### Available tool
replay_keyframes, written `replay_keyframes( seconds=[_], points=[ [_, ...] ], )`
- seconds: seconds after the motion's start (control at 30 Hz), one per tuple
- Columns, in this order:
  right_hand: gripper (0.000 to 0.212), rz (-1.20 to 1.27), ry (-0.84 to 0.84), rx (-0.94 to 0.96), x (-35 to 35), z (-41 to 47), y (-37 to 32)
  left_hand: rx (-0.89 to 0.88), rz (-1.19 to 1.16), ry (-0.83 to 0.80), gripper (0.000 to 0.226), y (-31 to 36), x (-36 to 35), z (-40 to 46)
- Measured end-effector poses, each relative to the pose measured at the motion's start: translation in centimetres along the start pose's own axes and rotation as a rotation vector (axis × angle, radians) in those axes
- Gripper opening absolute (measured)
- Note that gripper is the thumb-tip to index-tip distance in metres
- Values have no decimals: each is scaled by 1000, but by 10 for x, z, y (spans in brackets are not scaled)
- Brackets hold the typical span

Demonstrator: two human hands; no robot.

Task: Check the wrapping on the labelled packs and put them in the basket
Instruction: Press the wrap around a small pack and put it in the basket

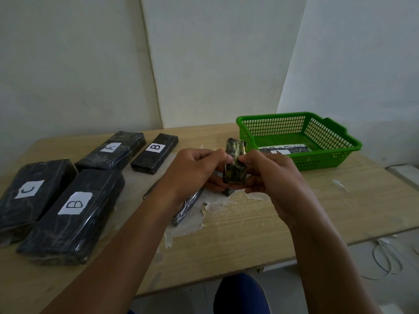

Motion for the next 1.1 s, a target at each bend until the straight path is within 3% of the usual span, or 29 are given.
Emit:
replay_keyframes(
  seconds=[0.07, 0.27, 0.4, 0.57, 0.83, 0.97, 1.1],
  points=[
    [20, 4, -6, 0, 0, -1, 0, -3, -24, 15, 8, 0, 1, 0],
    [17, -32, -29, 17, -4, 0, -1, 18, -71, 15, 20, -1, 2, 1],
    [33, -108, -55, 99, -5, -2, -4, 24, -43, 19, 29, -1, 4, 1],
    [72, 19, -47, 164, -2, -4, -8, -50, 84, -57, 45, 4, -2, 0],
    [66, 79, -117, 222, 0, -6, -14, -245, 186, -62, 32, 19, 4, 1],
    [61, 77, -78, 211, 5, -3, -13, -280, 232, -100, 59, 22, 0, -2],
    [51, 51, -66, 210, 6, -1, -9, -297, 241, -92, 55, 22, 0, -3]
  ],
)
Point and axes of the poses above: each hand's wrist, its own z-axis towards the middle knuckle, its own x-axis out of the back of the hand, y = z × x, the point moved 10 cm from there along z, towards the middle knuckle, and after that the axes turned 11 degrees about -z, right-handed, at the moved point
